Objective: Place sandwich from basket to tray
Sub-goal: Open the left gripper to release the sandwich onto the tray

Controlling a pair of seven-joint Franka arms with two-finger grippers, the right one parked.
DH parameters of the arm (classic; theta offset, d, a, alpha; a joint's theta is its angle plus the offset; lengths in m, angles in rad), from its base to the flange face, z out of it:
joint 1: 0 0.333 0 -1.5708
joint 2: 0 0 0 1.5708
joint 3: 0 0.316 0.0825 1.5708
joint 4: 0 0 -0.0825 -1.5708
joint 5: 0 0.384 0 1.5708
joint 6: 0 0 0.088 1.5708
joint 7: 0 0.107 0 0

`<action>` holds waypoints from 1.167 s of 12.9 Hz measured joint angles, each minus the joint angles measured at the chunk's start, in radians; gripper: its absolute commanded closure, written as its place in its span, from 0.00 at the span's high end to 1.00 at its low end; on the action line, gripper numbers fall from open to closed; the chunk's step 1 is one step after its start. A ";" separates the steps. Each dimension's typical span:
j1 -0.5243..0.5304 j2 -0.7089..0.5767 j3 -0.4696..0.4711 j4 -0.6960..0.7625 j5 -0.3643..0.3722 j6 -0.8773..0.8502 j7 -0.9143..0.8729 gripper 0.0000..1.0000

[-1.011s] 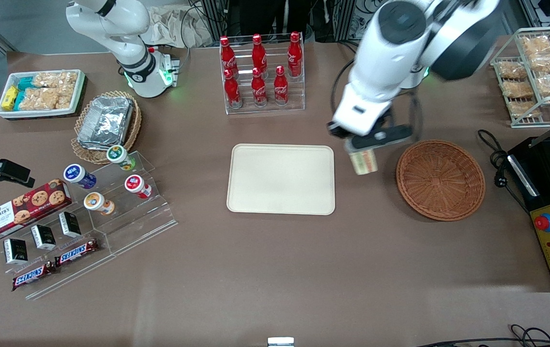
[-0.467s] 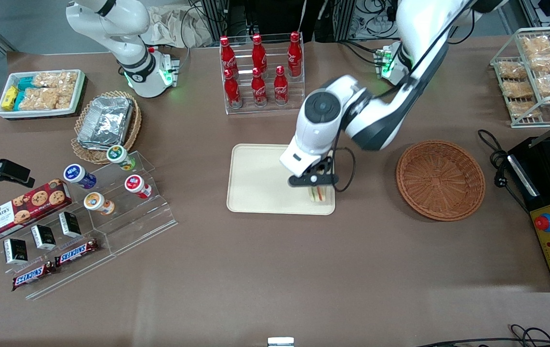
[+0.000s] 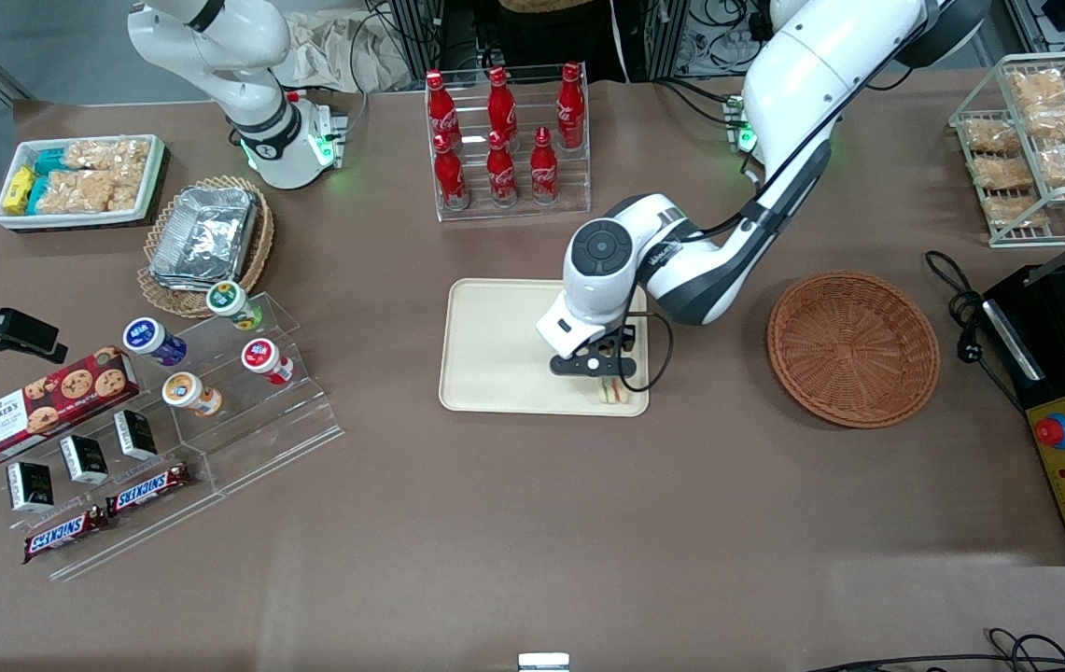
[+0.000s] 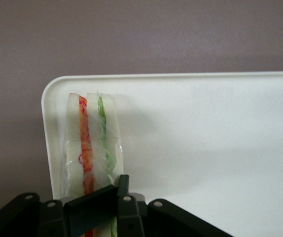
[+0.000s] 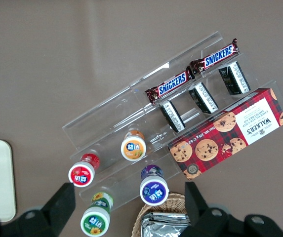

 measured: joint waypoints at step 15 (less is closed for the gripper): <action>0.017 -0.204 0.009 0.274 -0.078 -0.431 -0.075 1.00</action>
